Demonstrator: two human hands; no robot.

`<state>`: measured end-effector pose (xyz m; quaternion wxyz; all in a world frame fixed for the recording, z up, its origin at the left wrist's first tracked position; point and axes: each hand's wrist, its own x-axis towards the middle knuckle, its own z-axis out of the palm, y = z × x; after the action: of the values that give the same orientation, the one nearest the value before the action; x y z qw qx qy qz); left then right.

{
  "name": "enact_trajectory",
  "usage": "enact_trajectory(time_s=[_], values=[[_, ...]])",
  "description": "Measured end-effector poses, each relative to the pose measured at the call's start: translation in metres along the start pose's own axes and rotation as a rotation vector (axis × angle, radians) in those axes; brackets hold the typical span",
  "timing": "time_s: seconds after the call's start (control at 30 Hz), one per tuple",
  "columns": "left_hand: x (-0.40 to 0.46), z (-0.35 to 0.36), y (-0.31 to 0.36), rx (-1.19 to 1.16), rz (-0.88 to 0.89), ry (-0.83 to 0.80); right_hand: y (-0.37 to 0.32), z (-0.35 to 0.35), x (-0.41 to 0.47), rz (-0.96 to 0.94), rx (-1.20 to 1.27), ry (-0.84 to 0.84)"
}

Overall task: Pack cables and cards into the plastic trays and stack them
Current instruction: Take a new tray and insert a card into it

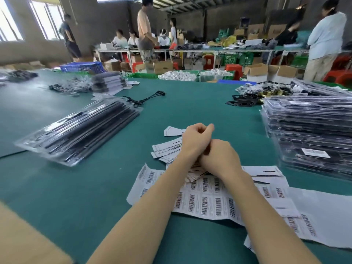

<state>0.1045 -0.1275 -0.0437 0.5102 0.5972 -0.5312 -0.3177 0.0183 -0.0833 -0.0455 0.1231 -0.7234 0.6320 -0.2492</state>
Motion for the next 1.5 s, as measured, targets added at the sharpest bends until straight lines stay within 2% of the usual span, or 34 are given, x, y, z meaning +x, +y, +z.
enact_trajectory(time_s=[0.13, 0.23, 0.37, 0.47, 0.6, 0.77, 0.97, 1.1, 1.2, 1.37, 1.5], values=[[0.010, -0.020, -0.010, 0.079, 0.006, 0.016, -0.004, 0.019, 0.001, -0.035, -0.009, 0.057], [0.018, -0.040, -0.009, 0.179, 0.092, 0.124, -0.002, 0.022, 0.002, -0.025, -0.043, 0.101], [0.040, -0.093, -0.017, 0.552, 0.173, 0.291, -0.015, 0.021, 0.003, -0.045, -0.024, 0.123], [0.060, -0.146, -0.037, 0.993, 0.013, 0.342, -0.030, 0.025, -0.001, -0.105, 0.044, 0.081], [0.075, -0.212, -0.058, 1.223, -0.246, 0.311, -0.040, 0.030, -0.007, -0.148, 0.100, 0.037], [0.080, -0.250, -0.066, 1.278, -0.409, 0.232, -0.043, 0.032, -0.006, -0.157, 0.153, 0.017], [0.083, -0.239, -0.053, 1.310, -0.476, 0.147, -0.045, 0.035, -0.010, -0.180, 0.127, 0.027], [0.094, -0.236, -0.038, 1.327, -0.585, 0.039, -0.045, 0.037, -0.010, -0.196, 0.138, 0.024], [0.103, -0.241, -0.036, 1.348, -0.584, -0.038, -0.044, 0.038, -0.009, -0.200, 0.149, 0.030], [0.097, -0.237, -0.055, 1.379, -0.530, 0.105, -0.042, 0.039, -0.010, -0.207, 0.148, 0.030], [0.096, -0.240, -0.063, 1.344, -0.474, 0.149, -0.043, 0.039, -0.008, -0.203, 0.145, 0.021]])
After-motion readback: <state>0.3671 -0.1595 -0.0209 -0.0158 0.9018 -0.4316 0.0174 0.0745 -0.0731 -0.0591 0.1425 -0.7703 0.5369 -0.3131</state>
